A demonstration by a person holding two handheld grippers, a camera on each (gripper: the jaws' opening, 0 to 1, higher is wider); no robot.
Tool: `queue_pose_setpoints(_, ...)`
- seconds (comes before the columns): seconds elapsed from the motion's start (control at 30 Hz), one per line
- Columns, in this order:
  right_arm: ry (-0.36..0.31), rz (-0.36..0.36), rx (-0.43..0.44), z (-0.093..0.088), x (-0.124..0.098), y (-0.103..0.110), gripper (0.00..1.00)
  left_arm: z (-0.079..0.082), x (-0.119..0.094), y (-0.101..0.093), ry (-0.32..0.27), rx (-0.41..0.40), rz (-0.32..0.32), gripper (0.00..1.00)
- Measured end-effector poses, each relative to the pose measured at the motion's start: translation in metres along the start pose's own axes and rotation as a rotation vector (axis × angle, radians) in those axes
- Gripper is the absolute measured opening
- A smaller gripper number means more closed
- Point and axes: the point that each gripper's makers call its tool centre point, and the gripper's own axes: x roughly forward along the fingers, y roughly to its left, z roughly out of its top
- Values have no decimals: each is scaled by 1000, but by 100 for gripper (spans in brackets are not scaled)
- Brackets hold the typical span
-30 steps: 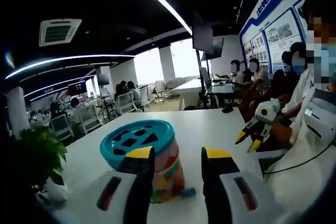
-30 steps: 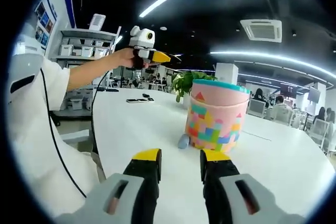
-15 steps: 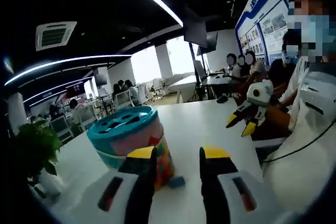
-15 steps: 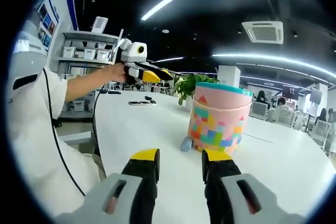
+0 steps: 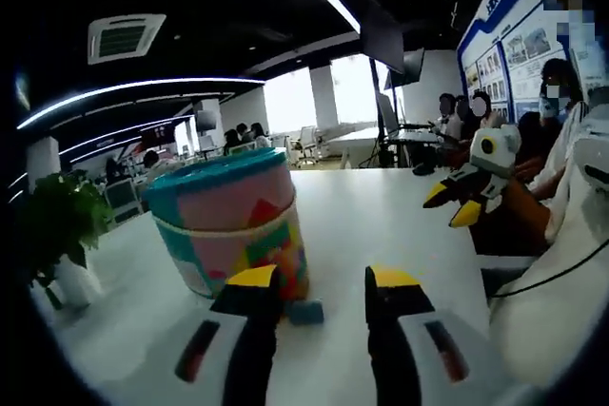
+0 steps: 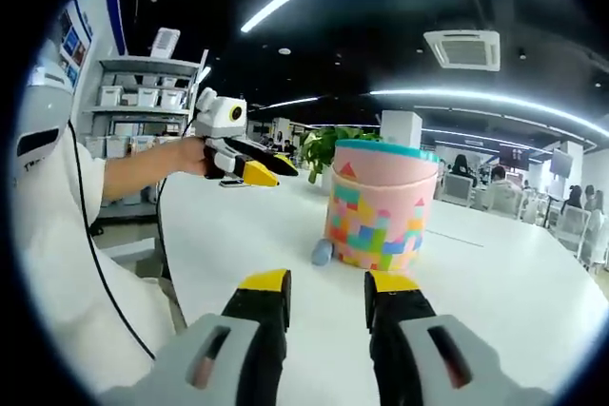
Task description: Arrange the toys in the designated storage area by placing each visible toy with the group until no toy remains scattered across the table.
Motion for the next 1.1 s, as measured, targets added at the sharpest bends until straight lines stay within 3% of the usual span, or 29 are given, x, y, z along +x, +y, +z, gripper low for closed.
queue_pose_setpoints(0.07,1,-1,-1,0,0,0,31,-11,5,1,30,-4,20,36)
queue_pose_setpoints(0.13,3,-5,-1,-1,0,-1,31,-22,7,9,76,31,107,36)
queue_pose_setpoints(0.17,4,-5,-2,-1,0,-1,31,-25,10,9,72,19,135,36)
queue_pose_setpoints(0.23,5,-6,-1,-1,0,-2,31,-32,15,7,82,-11,163,36)
queue_pose_setpoints(0.27,4,-7,-1,-1,0,-2,31,-43,19,8,121,-22,196,36)
queue_pose_setpoints(0.33,3,-5,0,0,0,-2,31,-51,25,9,145,13,229,38)
queue_pose_setpoints(0.53,-1,-10,-3,1,-3,-4,31,-55,40,1,113,-15,241,38)
queue_pose_setpoints(0.63,-6,-15,0,1,-4,-5,31,-61,47,-4,138,-7,229,38)
queue_pose_setpoints(0.9,0,-7,3,-3,-3,-4,31,-73,54,8,140,-50,294,37)
queue_pose_setpoints(1.1,-2,-11,6,-3,-2,-6,30,-83,66,2,172,-58,265,35)
